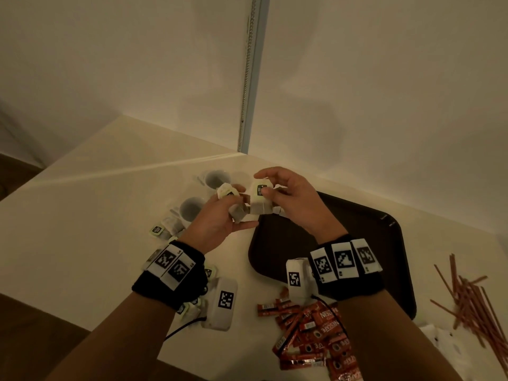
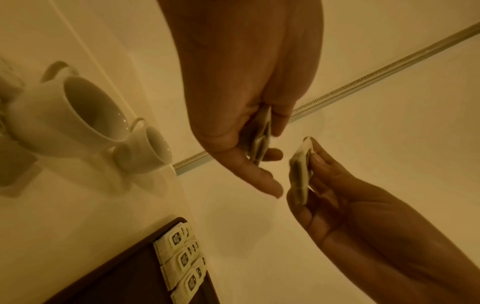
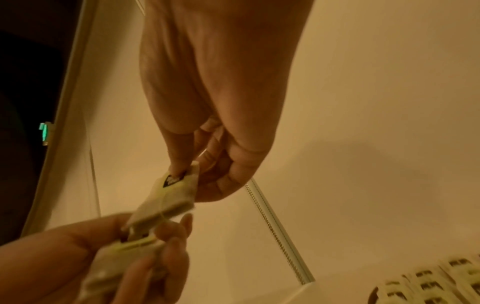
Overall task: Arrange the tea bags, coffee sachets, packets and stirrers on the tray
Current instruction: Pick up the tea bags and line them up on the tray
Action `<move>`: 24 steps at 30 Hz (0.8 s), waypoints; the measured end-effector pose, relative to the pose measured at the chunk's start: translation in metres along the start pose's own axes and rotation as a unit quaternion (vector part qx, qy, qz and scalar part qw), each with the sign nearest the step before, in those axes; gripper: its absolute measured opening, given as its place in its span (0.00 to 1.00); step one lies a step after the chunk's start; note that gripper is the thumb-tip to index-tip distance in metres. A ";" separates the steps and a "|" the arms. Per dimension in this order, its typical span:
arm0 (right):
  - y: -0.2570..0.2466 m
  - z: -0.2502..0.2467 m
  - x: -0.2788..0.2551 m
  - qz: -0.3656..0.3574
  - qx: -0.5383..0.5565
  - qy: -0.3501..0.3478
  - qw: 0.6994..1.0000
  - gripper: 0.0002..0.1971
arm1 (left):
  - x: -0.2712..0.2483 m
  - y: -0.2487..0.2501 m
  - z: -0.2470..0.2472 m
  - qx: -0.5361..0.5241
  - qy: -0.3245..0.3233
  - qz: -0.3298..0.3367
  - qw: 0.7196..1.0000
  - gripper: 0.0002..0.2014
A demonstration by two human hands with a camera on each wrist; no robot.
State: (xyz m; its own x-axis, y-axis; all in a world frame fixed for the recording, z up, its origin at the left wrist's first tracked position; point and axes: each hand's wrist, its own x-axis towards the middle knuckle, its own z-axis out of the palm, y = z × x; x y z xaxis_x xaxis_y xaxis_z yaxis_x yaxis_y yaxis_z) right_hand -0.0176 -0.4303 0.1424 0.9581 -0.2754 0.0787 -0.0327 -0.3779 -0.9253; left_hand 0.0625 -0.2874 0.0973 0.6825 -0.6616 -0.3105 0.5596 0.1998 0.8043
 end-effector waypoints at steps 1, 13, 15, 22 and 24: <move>-0.001 -0.001 0.002 -0.004 -0.015 0.008 1.000 0.09 | -0.001 0.003 0.003 0.006 -0.015 0.003 1.000 0.08; -0.007 -0.019 0.012 -0.036 -0.059 0.032 0.997 0.04 | 0.007 0.002 0.016 0.280 -0.034 0.119 0.952 0.06; -0.006 -0.021 0.012 -0.040 -0.064 0.031 0.997 0.04 | 0.007 0.000 0.017 0.256 -0.033 0.123 0.958 0.03; 0.012 -0.038 0.025 -0.018 -0.081 0.067 0.994 0.04 | 0.020 -0.009 0.009 0.206 0.013 0.008 0.978 0.13; 0.029 -0.043 0.030 0.004 -0.120 0.066 0.991 0.03 | 0.026 -0.012 0.000 0.188 0.056 -0.039 0.980 0.17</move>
State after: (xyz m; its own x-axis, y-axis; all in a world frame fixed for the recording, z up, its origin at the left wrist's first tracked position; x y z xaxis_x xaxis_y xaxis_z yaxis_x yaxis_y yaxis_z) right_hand -0.0019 -0.4878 0.1345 0.9124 -0.3869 0.1338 -0.1222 -0.5693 -0.8130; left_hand 0.0736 -0.3063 0.0798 0.7046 -0.5759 -0.4147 0.4133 -0.1420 0.8994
